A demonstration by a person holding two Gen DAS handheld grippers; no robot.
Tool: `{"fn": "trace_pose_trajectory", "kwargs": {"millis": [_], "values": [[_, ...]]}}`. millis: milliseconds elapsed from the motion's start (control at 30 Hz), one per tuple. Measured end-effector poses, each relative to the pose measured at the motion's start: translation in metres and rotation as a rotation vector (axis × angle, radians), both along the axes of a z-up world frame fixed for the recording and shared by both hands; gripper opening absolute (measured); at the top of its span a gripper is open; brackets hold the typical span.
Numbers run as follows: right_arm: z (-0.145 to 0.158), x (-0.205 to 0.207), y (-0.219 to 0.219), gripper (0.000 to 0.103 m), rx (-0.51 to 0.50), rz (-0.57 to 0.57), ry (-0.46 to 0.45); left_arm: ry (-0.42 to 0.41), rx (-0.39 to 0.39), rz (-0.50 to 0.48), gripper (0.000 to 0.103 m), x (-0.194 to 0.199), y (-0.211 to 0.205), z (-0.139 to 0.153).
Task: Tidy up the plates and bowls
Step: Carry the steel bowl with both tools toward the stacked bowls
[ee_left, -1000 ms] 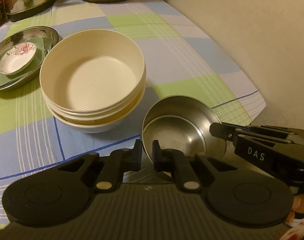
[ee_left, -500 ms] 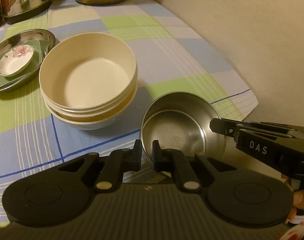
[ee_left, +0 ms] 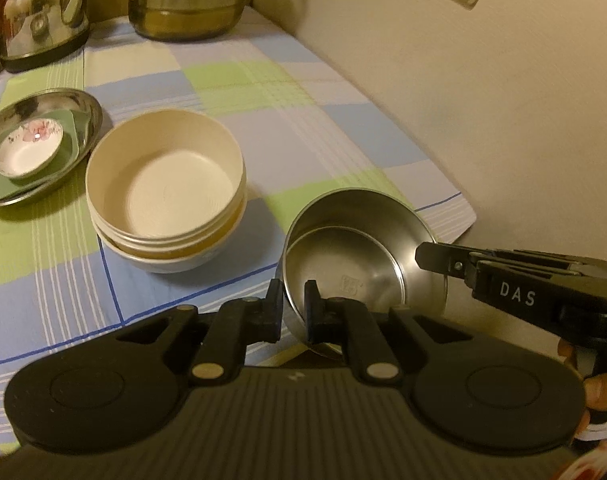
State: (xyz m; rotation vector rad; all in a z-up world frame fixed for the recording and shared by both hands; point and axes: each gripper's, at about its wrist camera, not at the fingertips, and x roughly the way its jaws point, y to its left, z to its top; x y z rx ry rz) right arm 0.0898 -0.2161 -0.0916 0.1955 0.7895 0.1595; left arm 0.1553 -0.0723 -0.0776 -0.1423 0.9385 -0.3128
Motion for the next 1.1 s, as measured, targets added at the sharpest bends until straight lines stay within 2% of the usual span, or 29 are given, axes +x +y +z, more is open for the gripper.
{"fn": "trace_pose_trajectory", "kwargs": {"millis": [400, 767, 1100], "values": [[0.036, -0.007, 0.02, 0.005, 0.007, 0.026, -0.059, -0.059, -0.023, 0.029, 0.009, -0.012, 0.026, 0.032], [0.062, 0.01, 0.055, 0.005, 0.035, 0.079, -0.1, -0.121, -0.025, 0.09, 0.009, -0.007, 0.065, 0.064], [0.066, 0.038, 0.082, 0.005, 0.072, 0.096, -0.091, -0.149, -0.012, 0.132, 0.009, 0.014, 0.097, 0.072]]}}
